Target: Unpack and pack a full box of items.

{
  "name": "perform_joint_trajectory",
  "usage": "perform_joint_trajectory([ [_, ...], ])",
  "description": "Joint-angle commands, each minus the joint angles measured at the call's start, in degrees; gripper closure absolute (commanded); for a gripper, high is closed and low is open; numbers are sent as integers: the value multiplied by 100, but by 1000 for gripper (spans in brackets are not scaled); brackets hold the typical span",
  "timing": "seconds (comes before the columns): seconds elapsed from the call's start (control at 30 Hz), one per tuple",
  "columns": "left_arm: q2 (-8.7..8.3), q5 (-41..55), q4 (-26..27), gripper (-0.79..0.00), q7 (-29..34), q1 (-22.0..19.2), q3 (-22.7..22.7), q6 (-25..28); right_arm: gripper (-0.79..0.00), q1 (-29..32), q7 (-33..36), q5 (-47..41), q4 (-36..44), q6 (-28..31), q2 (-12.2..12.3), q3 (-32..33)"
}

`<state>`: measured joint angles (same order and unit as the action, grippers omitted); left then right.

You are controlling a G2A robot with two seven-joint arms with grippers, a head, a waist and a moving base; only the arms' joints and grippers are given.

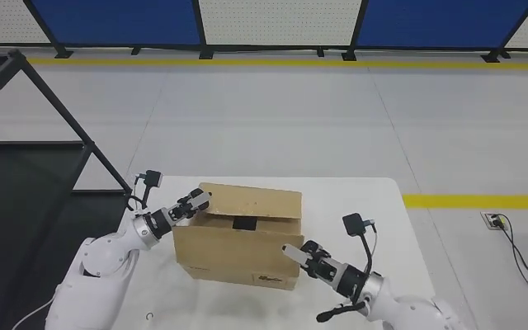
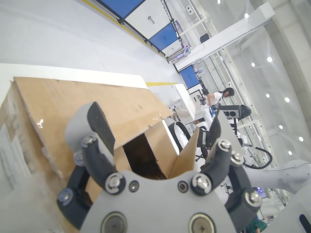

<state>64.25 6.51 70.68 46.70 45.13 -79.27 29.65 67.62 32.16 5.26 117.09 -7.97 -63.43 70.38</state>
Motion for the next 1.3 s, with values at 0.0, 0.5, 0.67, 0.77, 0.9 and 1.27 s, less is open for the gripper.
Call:
perform_joint_trajectory([
  [0.0, -5, 45, 29, -785, 0, 15, 6, -31, -785, -7, 11, 9, -13, 24, -4, -10],
  [0.5, -52, 482, 30, -785, 78, 1, -54, -307, -785, -377, -223, 321, -307, 243, -103, -426],
  [0.67, -86, 495, 1, -785, 50, -12, -151, -356, -785, -747, -163, 223, -639, 213, -172, -628],
  [0.77, -113, 523, -10, -785, 90, -4, -221, -417, -785, -969, -166, 146, -871, 226, -218, -736],
  [0.9, -148, 604, 17, -785, 146, 44, -324, -473, -785, -1275, -175, 32, -1233, 252, -287, -897],
  [1.27, -247, 466, 130, -785, 281, 182, -500, -757, -785, -2026, -404, -140, -2117, 527, -512, -1383],
])
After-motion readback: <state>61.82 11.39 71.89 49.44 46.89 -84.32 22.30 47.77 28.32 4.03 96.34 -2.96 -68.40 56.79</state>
